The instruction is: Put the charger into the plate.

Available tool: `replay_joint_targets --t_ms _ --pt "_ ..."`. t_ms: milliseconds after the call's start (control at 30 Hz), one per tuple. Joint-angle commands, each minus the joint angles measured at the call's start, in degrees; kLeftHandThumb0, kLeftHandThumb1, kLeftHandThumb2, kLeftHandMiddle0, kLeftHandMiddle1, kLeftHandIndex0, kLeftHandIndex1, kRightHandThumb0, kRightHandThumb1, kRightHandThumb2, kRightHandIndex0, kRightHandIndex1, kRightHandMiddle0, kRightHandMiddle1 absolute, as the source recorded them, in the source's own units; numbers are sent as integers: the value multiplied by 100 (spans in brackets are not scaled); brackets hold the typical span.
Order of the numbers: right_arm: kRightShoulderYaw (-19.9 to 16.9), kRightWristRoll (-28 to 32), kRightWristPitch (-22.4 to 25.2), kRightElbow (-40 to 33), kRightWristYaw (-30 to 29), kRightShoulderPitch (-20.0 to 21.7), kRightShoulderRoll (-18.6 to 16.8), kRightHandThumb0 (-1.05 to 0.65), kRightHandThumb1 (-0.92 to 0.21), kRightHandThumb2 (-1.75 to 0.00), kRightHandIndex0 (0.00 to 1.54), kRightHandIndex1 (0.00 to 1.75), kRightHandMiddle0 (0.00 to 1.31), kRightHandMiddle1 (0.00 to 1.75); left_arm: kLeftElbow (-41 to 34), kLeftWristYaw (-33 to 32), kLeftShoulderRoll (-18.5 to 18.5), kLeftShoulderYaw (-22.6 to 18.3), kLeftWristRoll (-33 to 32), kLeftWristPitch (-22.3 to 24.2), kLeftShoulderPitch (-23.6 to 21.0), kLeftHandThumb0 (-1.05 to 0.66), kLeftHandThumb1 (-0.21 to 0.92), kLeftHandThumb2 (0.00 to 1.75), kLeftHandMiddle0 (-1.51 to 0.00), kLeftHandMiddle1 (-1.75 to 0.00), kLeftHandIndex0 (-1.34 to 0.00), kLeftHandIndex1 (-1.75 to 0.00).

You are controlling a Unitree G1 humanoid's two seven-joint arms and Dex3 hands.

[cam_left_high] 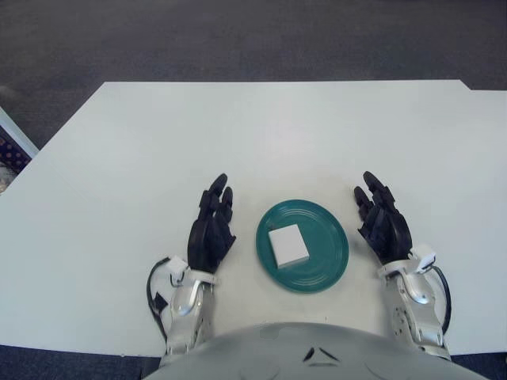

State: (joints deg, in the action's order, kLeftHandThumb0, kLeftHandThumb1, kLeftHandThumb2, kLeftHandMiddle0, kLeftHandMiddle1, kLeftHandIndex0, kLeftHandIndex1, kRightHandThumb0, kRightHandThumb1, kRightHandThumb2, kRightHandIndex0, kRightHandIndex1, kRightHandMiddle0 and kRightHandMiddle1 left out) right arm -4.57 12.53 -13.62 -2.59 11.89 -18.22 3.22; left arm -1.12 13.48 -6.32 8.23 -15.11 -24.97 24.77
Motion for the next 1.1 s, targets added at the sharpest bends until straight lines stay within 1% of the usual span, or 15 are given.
replay_joint_targets --t_ms 0,133,200,300,400,467,533,600,667,800,933,1067 --pt "45 1 280 372 41 33 -5 -87 -92 -94 10 0 0 19 -226 -120 89 66 96 406 313 -105 92 80 -6 0 0 -40" --pt "69 -38 360 287 50 -23 14 -87 -92 -94 9 0 0 16 -482 -143 93 131 47 671 501 -104 92 81 -5 0 0 -36" --pt "104 -98 436 223 28 3 31 -87 -92 -94 8 0 0 16 -602 -223 79 147 89 818 517 -104 92 81 -6 0 0 -35" --pt "151 -195 554 151 -24 54 49 -87 -92 -95 8 0 0 15 -749 -418 33 125 191 1103 353 -102 92 81 -7 -1 0 -33" --pt "180 -262 613 117 -62 58 60 -86 -92 -96 8 0 0 15 -853 -513 7 112 216 1264 296 -100 92 81 -8 -1 0 -32" --pt "182 -304 656 190 -90 154 60 -86 -92 -96 8 0 0 15 -698 -504 -30 54 168 1249 188 -100 92 81 -8 -1 0 -32" --pt "200 -324 685 164 -108 140 51 -85 -92 -97 8 0 0 15 -744 -502 -50 61 126 1278 251 -99 92 80 -9 -1 0 -32" --pt "211 -331 723 254 -131 214 36 -84 -92 -98 8 0 0 16 -656 -516 -142 43 10 1375 240 -99 92 80 -10 -1 0 -32" --pt "217 -305 727 361 -128 255 17 -84 -92 -99 9 0 0 17 -416 -453 -256 10 -165 1359 227 -98 92 79 -11 -2 0 -33" --pt "239 -254 709 340 -127 154 -34 -82 -92 -100 9 1 0 18 -231 -339 -273 31 -375 1232 332 -97 92 78 -14 -2 0 -39" --pt "259 -249 716 284 -162 94 -87 -80 -92 -101 9 0 0 18 -13 -319 -275 13 -507 1246 209 -97 92 76 -15 -1 0 -43" --pt "277 -283 787 195 -233 20 -129 -80 -92 -101 9 0 0 18 149 -274 -280 30 -576 1213 123 -97 92 75 -14 -1 0 -42"
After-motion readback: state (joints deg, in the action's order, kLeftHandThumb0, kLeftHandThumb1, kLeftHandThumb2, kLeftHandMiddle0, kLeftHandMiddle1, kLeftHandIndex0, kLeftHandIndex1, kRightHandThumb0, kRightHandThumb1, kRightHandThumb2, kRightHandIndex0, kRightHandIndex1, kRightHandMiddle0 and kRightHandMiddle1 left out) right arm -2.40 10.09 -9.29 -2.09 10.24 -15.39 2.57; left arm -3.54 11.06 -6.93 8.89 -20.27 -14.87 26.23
